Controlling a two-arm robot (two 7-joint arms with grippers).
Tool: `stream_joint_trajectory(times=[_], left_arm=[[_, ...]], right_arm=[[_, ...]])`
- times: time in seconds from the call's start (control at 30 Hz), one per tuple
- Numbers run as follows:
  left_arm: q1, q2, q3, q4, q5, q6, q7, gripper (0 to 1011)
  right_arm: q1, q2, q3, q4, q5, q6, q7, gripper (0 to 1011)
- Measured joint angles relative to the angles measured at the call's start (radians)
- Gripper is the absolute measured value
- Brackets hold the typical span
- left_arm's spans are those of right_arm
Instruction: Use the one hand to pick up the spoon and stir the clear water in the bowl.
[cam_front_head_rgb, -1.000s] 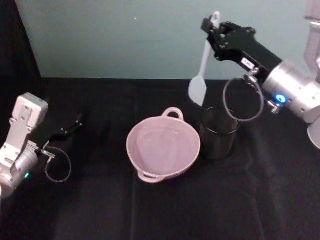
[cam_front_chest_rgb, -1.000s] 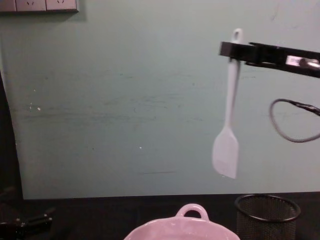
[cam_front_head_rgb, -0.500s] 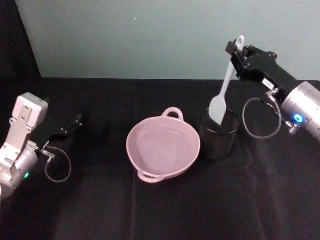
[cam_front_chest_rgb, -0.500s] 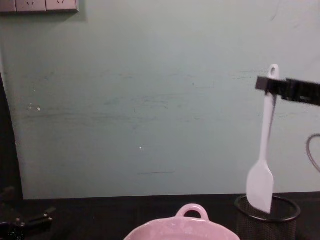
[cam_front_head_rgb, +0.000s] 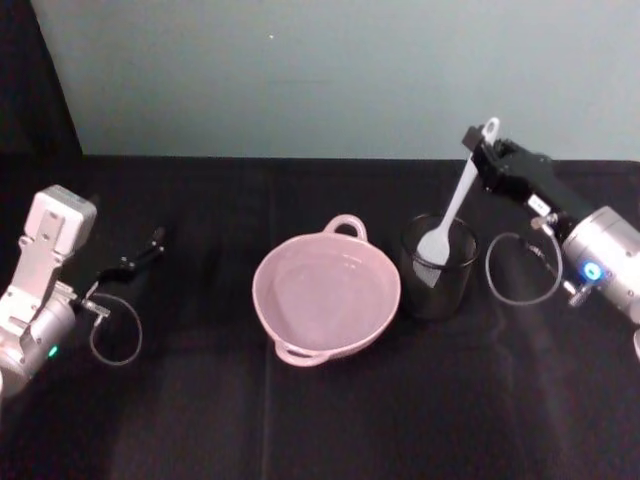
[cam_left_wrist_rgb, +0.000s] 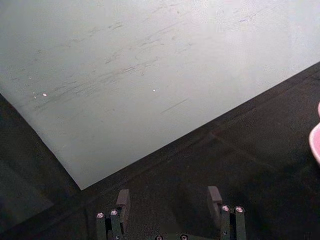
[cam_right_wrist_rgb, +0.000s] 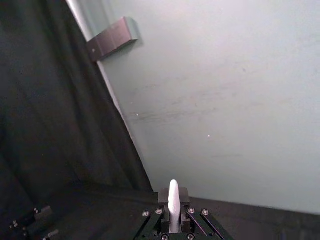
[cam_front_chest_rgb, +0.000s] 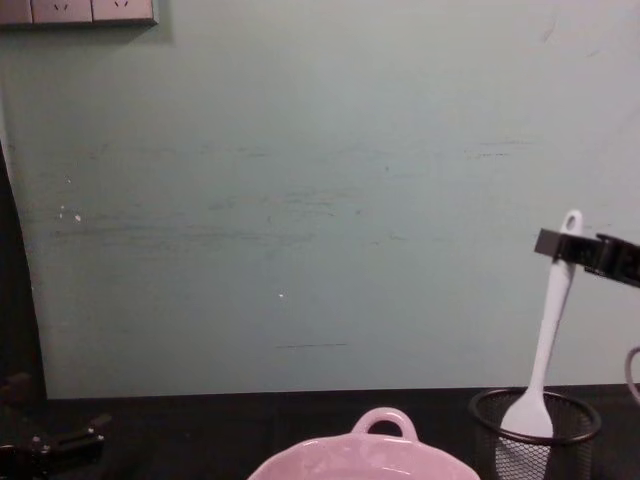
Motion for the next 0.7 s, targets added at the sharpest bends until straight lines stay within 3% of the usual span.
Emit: stream_joint_trajectory(times=[0.37,0.7], left_arm=[[0.0,0.0,0.0,0.0,0.0,0.0,0.0,1011],[0.0,0.0,0.0,0.0,0.0,0.0,0.0,1011]], right_arm=[[0.008,-0.036,0.024,0.101,0.138,0.005,0.034,114],[0.014,-0.042,0.031,0.15,0.207,0.006,0.042,114]])
